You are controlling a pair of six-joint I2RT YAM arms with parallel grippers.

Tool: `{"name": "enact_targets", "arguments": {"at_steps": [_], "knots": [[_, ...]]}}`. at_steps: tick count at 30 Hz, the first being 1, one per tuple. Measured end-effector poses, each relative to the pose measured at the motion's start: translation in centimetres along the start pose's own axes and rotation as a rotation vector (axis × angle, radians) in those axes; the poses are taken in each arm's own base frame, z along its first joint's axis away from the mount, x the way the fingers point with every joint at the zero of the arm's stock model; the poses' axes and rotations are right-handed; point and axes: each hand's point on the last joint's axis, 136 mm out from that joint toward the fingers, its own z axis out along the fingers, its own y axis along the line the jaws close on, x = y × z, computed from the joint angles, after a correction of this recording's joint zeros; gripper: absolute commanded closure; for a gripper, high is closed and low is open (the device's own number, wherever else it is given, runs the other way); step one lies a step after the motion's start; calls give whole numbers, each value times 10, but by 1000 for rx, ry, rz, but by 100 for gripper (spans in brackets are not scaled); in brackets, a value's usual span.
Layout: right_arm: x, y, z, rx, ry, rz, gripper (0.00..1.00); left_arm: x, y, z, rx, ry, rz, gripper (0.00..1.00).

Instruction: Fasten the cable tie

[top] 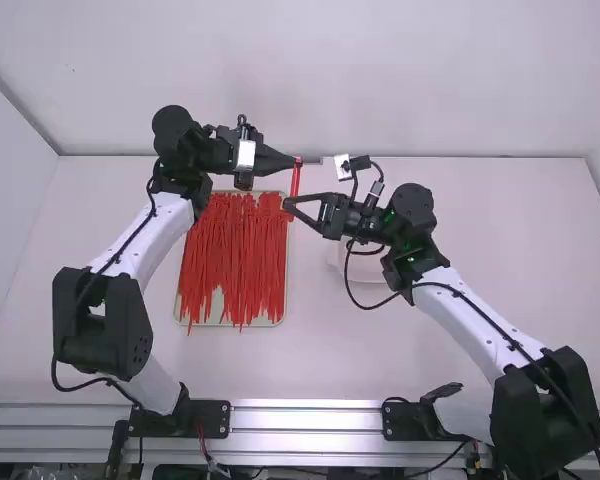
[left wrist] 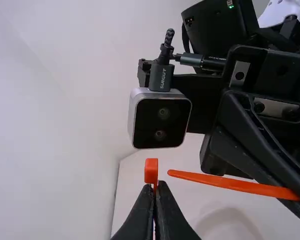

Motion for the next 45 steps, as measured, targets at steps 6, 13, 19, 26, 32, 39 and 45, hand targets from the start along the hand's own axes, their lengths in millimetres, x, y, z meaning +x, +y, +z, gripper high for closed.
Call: {"name": "enact_targets", "arguments": {"at_steps": [6,13,19,26,32,39,45], "knots": [[-5,-4,-5,9,-9,0,100,0,0,0,0,0,-3,98],[-4,-3,-5,7,-5,0,100,0,0,0,0,0,-3,98],[-5,-3,-5,7,-8,4,100,0,-4,0,25,-7,13,98],[-9,0,-5,0,-27,-11,100,0,-5,0,30,-8,16,98],[-14,2,-5,-3,-51,-23,100,0,-9,5,43,-16,-4,99],[-21,2,-8,2,-82,-34,100,0,-12,10,58,-22,-31,98],[-26,-1,-14,9,-89,-36,100,1,-12,11,55,-20,-50,99]]}}
